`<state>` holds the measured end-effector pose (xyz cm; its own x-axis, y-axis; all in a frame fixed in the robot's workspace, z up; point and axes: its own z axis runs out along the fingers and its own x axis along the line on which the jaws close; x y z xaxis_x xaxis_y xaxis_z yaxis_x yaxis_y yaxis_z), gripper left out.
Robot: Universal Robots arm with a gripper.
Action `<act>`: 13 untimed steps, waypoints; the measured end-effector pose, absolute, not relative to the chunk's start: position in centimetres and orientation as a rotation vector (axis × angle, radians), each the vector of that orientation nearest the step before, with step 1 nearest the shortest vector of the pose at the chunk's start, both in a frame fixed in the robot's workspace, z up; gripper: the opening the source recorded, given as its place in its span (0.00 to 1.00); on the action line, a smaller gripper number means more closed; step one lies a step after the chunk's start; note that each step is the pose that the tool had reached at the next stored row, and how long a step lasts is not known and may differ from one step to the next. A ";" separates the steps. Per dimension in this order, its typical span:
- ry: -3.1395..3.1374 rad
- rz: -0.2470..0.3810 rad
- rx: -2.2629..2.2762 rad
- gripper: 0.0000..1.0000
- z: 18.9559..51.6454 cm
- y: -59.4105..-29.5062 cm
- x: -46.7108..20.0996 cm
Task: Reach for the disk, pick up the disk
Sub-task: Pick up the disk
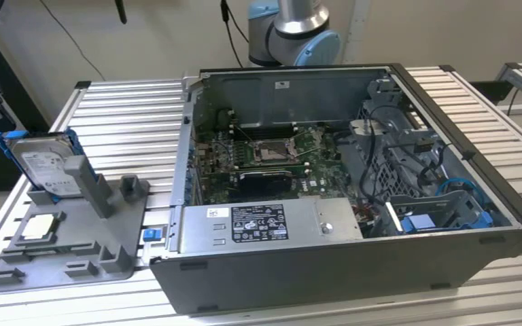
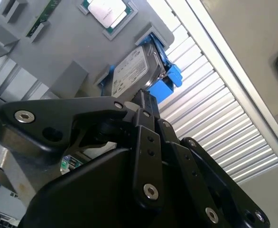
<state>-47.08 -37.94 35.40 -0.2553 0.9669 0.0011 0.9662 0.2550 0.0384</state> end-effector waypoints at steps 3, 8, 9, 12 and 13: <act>2.470 0.049 1.903 0.00 35.4 -37.9 -47.1; 2.469 0.048 1.905 0.00 35.4 -37.9 -47.1; 2.468 0.048 1.907 0.00 35.4 -37.9 -47.1; 2.460 0.048 1.917 0.00 35.4 -37.9 -47.1; 2.456 0.048 1.922 0.00 35.4 -37.9 -47.1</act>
<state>-47.08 -37.94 35.38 -0.2402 0.9707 0.0010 0.9700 0.2400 0.0382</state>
